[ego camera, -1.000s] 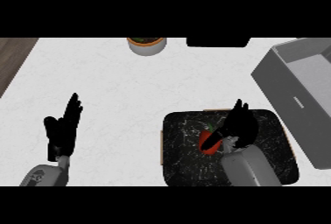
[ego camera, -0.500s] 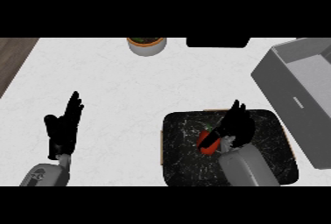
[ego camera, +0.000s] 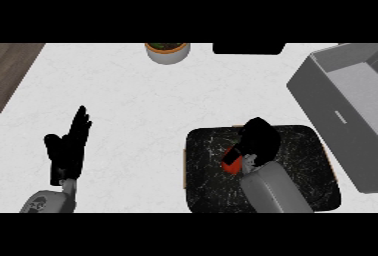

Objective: Pick the bell pepper from the tray and place it in the cardboard box

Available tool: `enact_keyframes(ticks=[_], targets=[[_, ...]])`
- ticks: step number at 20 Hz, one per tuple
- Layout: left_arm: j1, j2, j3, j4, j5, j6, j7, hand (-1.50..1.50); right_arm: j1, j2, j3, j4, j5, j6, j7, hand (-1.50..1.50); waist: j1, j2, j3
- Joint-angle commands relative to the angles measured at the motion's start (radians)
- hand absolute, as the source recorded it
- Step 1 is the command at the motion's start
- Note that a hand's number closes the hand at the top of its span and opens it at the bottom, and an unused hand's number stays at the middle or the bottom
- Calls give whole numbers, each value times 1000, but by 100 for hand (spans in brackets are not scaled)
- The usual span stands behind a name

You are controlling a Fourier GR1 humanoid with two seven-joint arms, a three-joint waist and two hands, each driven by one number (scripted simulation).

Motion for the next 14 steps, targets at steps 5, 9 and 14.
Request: enact_keyframes(ticks=[5, 9, 14], targets=[[2, -11, -1, 10, -2, 0, 2, 0, 185, -219, 282, -142, -112, 185, -568, 150, -6, -3, 8], [-1, -4, 9, 14, 2, 0, 4, 0, 239, -351, 413, -239, -128, 220, -804, 150, -17, -10, 9], [27, -5, 17, 22, 8, 8, 12, 0, 301, -604, 453, -402, -134, 150, -1101, 150, -67, -20, 9]])
